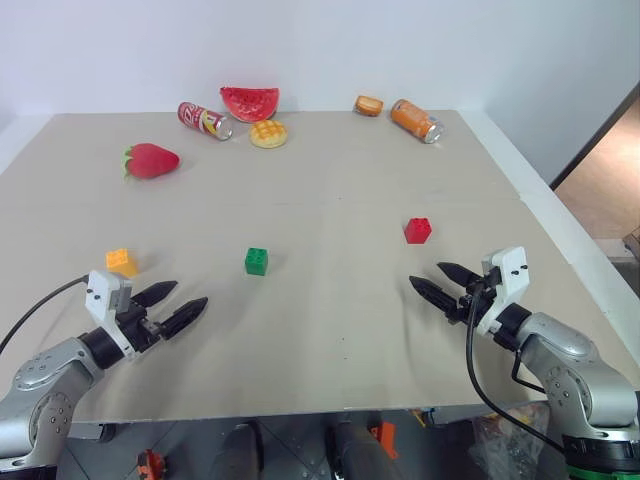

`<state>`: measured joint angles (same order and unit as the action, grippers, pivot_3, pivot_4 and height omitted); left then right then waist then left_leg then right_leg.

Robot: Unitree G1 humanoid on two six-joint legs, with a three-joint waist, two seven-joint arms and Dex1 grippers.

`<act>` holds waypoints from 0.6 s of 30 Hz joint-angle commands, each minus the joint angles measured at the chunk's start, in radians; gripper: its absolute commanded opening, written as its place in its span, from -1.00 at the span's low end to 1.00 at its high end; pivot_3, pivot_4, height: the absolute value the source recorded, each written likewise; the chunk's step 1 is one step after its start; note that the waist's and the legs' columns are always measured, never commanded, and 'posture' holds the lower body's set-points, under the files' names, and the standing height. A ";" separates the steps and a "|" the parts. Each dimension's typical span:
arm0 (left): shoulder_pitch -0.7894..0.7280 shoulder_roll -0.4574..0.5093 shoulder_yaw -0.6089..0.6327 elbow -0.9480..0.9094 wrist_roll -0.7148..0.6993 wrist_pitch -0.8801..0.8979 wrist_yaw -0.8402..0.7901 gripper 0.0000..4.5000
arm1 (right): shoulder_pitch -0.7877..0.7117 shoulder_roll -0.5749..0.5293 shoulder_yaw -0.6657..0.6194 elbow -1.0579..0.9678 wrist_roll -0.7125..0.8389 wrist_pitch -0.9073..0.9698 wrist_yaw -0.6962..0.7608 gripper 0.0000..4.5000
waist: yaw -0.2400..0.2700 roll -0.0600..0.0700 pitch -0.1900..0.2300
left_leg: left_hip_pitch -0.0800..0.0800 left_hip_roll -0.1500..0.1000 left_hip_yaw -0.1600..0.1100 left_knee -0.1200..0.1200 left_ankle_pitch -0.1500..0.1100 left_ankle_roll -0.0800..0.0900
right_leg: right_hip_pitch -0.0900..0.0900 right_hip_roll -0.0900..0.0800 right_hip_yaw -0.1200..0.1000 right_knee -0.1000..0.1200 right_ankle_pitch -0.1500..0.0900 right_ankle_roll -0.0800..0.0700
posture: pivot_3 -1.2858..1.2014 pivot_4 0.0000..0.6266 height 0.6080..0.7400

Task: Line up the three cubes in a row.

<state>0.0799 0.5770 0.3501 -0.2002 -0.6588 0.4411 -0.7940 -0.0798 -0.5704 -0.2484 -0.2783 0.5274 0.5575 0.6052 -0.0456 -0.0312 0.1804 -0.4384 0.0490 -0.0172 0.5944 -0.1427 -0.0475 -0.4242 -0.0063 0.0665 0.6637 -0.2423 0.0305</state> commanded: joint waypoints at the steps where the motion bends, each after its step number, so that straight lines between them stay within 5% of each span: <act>1: 0.033 0.041 -0.009 -0.079 0.015 -0.007 -0.031 0.99 | -0.032 0.006 0.003 0.011 -0.030 -0.022 -0.031 0.65 | 0.000 0.000 0.000 | 0.000 0.000 0.000 0.000 0.000 0.000 | 0.000 0.000 0.000 0.000 0.000 0.000 | 0.03 -0.52 1.00; 6: 0.064 0.121 -0.070 -0.170 0.049 0.000 -0.075 0.99 | -0.109 0.026 0.039 0.087 -0.161 -0.056 -0.158 0.65 | -0.002 -0.001 0.000 | 0.001 0.001 0.002 0.000 0.000 -0.001 | 0.000 0.001 0.002 0.000 0.000 0.000 | 0.03 -0.52 1.00; 18: -0.111 0.112 -0.205 -0.161 0.100 -0.034 -0.110 0.99 | -0.267 0.160 0.080 0.280 -0.273 -0.131 -0.290 0.65 | -0.001 -0.001 0.000 | 0.000 0.001 0.004 0.002 -0.001 0.001 | 0.000 0.003 0.005 0.000 0.001 0.002 | 0.03 -0.52 1.00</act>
<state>-0.0137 0.6873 0.1470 -0.3575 -0.5617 0.4329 -0.8930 -0.3257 -0.4136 -0.1537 0.0022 0.2576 0.4557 0.3230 -0.0467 -0.0320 0.1807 -0.4383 0.0503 -0.0130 0.5968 -0.1441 -0.0464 -0.4242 -0.0032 0.0716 0.6642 -0.2411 0.0326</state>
